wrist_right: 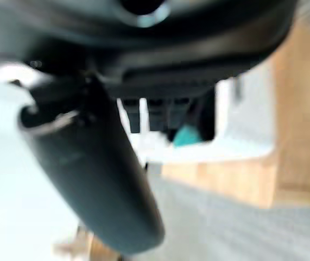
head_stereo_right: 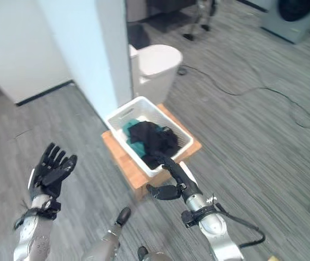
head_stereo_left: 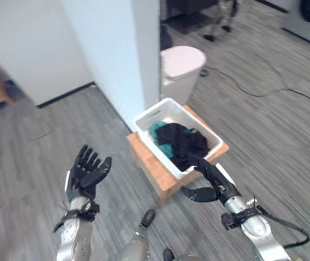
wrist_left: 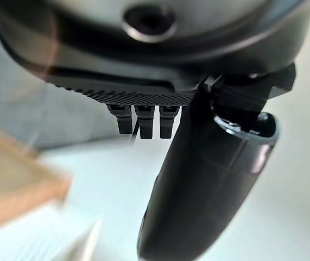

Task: Pick up bed clothes into laundry basket.

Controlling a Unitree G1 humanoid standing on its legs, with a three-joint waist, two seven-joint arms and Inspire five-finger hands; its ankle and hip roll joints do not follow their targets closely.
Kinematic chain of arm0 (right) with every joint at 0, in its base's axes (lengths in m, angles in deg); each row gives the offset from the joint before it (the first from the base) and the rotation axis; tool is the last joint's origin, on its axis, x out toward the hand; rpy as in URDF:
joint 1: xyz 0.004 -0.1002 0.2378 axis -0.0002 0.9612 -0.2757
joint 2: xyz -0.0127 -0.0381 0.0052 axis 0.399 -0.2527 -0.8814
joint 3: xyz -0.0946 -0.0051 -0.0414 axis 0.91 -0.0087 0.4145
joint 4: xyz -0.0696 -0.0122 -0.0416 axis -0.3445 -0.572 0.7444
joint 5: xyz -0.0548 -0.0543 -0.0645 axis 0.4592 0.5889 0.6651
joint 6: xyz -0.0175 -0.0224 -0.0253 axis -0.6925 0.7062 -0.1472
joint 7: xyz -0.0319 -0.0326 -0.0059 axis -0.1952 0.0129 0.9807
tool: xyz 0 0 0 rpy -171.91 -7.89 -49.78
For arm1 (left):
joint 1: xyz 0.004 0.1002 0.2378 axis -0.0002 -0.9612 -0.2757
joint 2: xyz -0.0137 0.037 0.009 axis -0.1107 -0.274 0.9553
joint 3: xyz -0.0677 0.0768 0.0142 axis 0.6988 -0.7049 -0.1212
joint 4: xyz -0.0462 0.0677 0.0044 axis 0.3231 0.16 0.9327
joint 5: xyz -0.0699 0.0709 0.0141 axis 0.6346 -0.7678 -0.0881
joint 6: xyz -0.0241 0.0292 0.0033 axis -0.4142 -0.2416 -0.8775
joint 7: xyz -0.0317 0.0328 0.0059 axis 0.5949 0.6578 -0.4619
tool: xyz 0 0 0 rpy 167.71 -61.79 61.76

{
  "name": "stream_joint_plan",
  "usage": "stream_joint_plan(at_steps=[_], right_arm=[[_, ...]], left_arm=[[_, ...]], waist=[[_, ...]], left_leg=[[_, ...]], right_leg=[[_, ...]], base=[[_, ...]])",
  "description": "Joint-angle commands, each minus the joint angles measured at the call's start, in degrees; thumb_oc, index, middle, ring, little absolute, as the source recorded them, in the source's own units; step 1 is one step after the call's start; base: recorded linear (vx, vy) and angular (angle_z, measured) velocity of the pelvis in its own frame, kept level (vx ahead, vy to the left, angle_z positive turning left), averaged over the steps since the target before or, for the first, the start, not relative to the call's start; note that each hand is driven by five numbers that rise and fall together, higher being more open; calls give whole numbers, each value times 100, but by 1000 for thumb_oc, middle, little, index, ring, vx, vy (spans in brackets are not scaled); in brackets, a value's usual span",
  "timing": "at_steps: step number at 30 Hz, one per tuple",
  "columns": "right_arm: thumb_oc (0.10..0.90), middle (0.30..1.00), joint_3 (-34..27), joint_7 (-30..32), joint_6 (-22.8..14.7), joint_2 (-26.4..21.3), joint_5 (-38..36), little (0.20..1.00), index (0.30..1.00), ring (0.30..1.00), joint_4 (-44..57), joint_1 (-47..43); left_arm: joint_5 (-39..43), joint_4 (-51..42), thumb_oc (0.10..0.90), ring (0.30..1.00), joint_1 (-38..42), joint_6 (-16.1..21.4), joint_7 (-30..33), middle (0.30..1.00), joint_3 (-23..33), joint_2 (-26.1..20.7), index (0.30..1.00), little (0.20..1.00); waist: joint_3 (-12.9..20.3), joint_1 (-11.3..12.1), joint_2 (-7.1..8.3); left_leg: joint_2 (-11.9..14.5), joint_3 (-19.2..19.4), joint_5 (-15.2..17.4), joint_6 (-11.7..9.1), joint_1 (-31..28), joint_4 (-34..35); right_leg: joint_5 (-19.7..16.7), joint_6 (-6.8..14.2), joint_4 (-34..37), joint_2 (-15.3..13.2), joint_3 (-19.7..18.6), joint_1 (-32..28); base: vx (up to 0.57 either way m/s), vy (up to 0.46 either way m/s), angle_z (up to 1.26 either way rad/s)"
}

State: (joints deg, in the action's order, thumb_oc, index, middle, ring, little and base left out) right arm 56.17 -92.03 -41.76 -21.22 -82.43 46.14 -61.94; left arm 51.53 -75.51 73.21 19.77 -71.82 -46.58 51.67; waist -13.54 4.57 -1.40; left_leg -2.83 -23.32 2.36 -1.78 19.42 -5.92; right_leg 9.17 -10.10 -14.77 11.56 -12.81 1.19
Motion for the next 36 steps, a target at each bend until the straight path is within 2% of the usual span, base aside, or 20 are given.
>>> stream_joint_plan(at_steps=[1, 2, 4, 7, 9, 12, 14, 15, 16, 17, 18, 19, 20, 22, 23, 24, 25, 26, 30, 36], right_arm=[[800, 900, 6, -192, -445, 13, -412, 900, 900, 900, 516, -490], [800, 900, 65, -232, -477, 15, -512, 900, 900, 900, 588, -453], [800, 900, 111, -138, -546, 54, -383, 900, 900, 900, 496, -422], [800, 900, -42, -79, -588, 128, -359, 900, 900, 900, 331, -156], [800, 900, -386, -34, -633, 174, -408, 900, 900, 900, 270, 261], [800, 900, -837, 228, -668, 336, -425, 900, 900, 900, 85, 610], [800, 900, -964, 179, -578, 380, -327, 900, 900, 900, -83, 677], [800, 900, -1033, 130, -537, 443, -301, 900, 900, 900, -86, 667], [800, 900, -1031, 130, -536, 445, -300, 900, 900, 900, -86, 667], [800, 900, -1107, 44, -488, 593, -340, 900, 900, 900, -147, 690], [800, 900, -1130, 70, -480, 615, -333, 900, 900, 900, -183, 635], [800, 900, -1180, 96, -471, 648, -378, 900, 900, 900, -179, 617], [800, 900, -1270, 111, -456, 670, -493, 900, 900, 900, -185, 630], [800, 900, -1308, 77, -440, 721, -610, 900, 900, 900, -216, 641], [800, 900, -1298, 69, -442, 709, -602, 900, 900, 900, -213, 633], [800, 900, -1309, 45, -445, 665, -536, 900, 900, 900, -266, 658], [800, 900, -1305, 45, -452, 670, -533, 900, 900, 900, -275, 660], [800, 900, -1268, 45, -398, 723, -523, 900, 900, 900, -320, 648], [800, 900, -1162, -8, -319, 714, -740, 900, 900, 900, -348, 525], [800, 900, -1169, 69, -229, 834, -1006, 900, 900, 900, -607, 586]], left_arm=[[-37, -308, 800, 900, 257, 251, -151, 900, -39, -209, 900, 900], [-175, -393, 800, 900, 179, 228, -144, 900, -98, -267, 900, 900], [-288, -467, 800, 900, 225, 237, -130, 900, -166, -389, 900, 900], [-132, -485, 800, 900, 203, 210, -305, 900, -283, -325, 900, 900], [-182, -383, 800, 900, 183, 152, -395, 900, -432, -354, 900, 900], [-331, -256, 800, 900, 204, 35, -438, 900, -655, -420, 900, 900], [-533, -455, 800, 900, -23, 17, -454, 900, -467, -456, 900, 900], [-628, -545, 800, 900, -123, -31, -458, 900, -411, -507, 900, 900], [-629, -551, 800, 900, -125, -35, -456, 900, -408, -507, 900, 900], [-899, -479, 800, 900, -184, -53, -475, 900, -366, -704, 900, 900], [-1011, -443, 800, 900, -155, -25, -478, 900, -372, -805, 900, 900], [-1136, -385, 800, 900, -118, -37, -418, 900, -389, -907, 900, 900], [-1174, -295, 800, 900, -122, -48, -410, 900, -440, -975, 900, 900], [-1239, -252, 800, 900, -123, -64, -380, 900, -396, -973, 900, 900], [-1276, -248, 800, 900, -191, -50, -383, 900, -366, -931, 900, 900], [-1504, -244, 800, 900, -314, -46, -225, 900, -285, -945, 900, 900], [-1516, -259, 800, 900, -326, -53, -211, 900, -288, -945, 900, 900], [-1454, -393, 800, 900, -388, -67, -305, 900, -270, -870, 900, 900], [-1172, -222, 800, 900, -495, -86, -271, 900, -289, -419, 900, 900], [-1024, -124, 800, 900, -607, -320, -302, 900, -618, -272, 900, 900]], waist=[[-51, -4, 401], [-49, -31, 560], [98, -160, 614], [382, -337, 458], [562, -479, 278], [651, -538, 63], [590, -320, -75], [504, -291, -84], [502, -305, -74], [362, -364, -101], [313, -436, -76], [337, -510, -100], [404, -657, -148], [427, -721, -168], [480, -671, -167], [539, -533, -35], [548, -564, -34], [567, -434, -22], [763, -274, 92], [862, -275, 168]], left_leg=[[0, 863, -614, -77, -369, -725], [337, 1492, -442, -17, -607, -1489], [894, 2031, -301, -57, -1067, -1863], [1375, 2999, -144, -264, -1985, -1490], [1747, 4060, 10, -442, -2406, -1049], [1700, 5039, 151, -436, -2333, -246], [1147, 4187, 294, -220, -2190, 156], [952, 3922, 325, -54, -2178, 252], [935, 3911, 323, -45, -2179, 257], [755, 3281, 373, 84, -2137, 244], [637, 3035, 243, 145, -2034, 222], [541, 2639, 150, 161, -1955, 252], [409, 2037, 20, 200, -1878, 274], [221, 1527, -101, 220, -1936, 442], [185, 1437, -132, 245, -1936, 514], [88, 1450, -122, 266, -1910, 524], [82, 1417, -113, 265, -1894, 503], [47, 1324, -189, 241, -1854, 445], [42, 1181, -358, 217, -1914, 763], [79, 1107, -409, 209, -2028, 877]], right_leg=[[-333, 1043, 1006, -762, 9, -86], [-560, 1089, 1234, -1079, 669, -12], [-638, 1116, 1402, -1301, 1502, 116], [-618, 1143, 1369, -1480, 2782, 270], [-469, 1219, 1285, -1695, 3785, 188], [-652, 1302, 1161, -2210, 4895, 107], [-787, 1480, 611, -2613, 5097, 103], [-895, 1586, 141, -2911, 5083, 156], [-884, 1597, 113, -2938, 5088, 160], [-1073, 1790, -276, -3080, 3955, 306], [-1215, 1773, -193, -2948, 3176, 503], [-1154, 1827, -44, -2629, 2375, 476], [-970, 1837, -98, -2102, 1238, 455], [-668, 1789, 42, -1652, 377, 258], [-509, 1691, 374, -1499, 278, 203], [-624, 1548, 811, -1467, 538, 192], [-625, 1546, 829, -1475, 572, 178], [-682, 1621, 891, -1518, 735, 93], [-775, 1542, 1554, -1465, 768, -253], [-739, 1464, 1591, -1410, 849, -398]], base=[[-489, -167, 135], [-618, -234, 185], [-431, -174, 249], [-230, -56, 260], [-169, 46, 278], [-175, 214, 355], [-46, 434, 266], [-7, 276, 212], [-77, 189, 214], [-170, 101, 186], [-190, 102, 228], [-87, 33, 249], [98, 76, 310], [112, 96, 280], [18, -39, 175], [15, -62, 100], [-13, -104, 68], [-23, -41, 44], [37, -80, 28], [25, -69, 2]])
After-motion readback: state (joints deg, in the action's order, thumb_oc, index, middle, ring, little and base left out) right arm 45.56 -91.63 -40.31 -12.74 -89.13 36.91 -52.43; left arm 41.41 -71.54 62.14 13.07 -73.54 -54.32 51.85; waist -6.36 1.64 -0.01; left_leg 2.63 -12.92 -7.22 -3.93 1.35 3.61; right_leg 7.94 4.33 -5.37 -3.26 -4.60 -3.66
